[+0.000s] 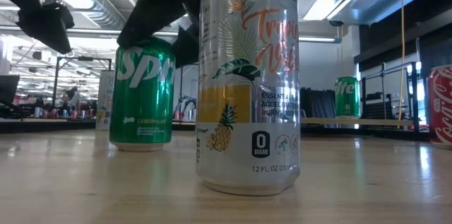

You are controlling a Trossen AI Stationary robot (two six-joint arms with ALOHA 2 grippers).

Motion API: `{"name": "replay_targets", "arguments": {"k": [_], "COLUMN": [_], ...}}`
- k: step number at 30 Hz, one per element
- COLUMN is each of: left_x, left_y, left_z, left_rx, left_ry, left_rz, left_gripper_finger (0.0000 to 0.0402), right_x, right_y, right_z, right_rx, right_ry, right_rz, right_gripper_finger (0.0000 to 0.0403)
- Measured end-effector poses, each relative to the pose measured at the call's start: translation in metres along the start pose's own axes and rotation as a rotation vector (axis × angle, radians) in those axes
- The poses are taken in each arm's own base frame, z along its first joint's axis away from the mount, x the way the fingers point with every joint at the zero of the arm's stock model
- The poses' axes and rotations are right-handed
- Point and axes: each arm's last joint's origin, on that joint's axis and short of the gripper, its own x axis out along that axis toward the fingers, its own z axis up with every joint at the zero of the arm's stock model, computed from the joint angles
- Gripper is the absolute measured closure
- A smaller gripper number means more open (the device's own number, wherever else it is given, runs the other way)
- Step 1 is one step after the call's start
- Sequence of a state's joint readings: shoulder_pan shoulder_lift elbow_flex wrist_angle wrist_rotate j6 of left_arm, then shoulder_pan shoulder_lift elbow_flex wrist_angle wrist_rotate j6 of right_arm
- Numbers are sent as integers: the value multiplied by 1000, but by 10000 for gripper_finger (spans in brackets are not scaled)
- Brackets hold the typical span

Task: Place canned beverage on shelf
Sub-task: Put the green soda can on the shelf aligned with the other green soda can

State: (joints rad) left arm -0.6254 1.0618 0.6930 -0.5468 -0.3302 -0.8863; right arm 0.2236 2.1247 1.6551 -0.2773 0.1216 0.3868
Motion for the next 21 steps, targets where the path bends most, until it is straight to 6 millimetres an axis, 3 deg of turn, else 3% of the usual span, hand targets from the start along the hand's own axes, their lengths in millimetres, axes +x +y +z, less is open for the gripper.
{"name": "replay_targets", "arguments": {"k": [5,10,12,16,21], "left_x": [0,0,1,2,1], "left_y": [0,0,1,3,7], "left_z": [0,1,1,5,15], "left_rx": [9,27,23,-3,-51], "left_ry": [-1,-1,7,12,9], "left_rz": [1,1,-4,-11,-13], "left_gripper_finger": [69,69,69,69,69], "right_x": [3,1,-6,-31,-86], "right_y": [-1,0,-3,-8,-11], "right_z": [0,2,4,10,28], "right_rx": [4,3,-18,-78,-183], "right_ry": [-13,-22,-3,54,47], "right_rz": [-14,-9,-14,-23,-53], "right_gripper_finger": [57,147,155,155,155]}}
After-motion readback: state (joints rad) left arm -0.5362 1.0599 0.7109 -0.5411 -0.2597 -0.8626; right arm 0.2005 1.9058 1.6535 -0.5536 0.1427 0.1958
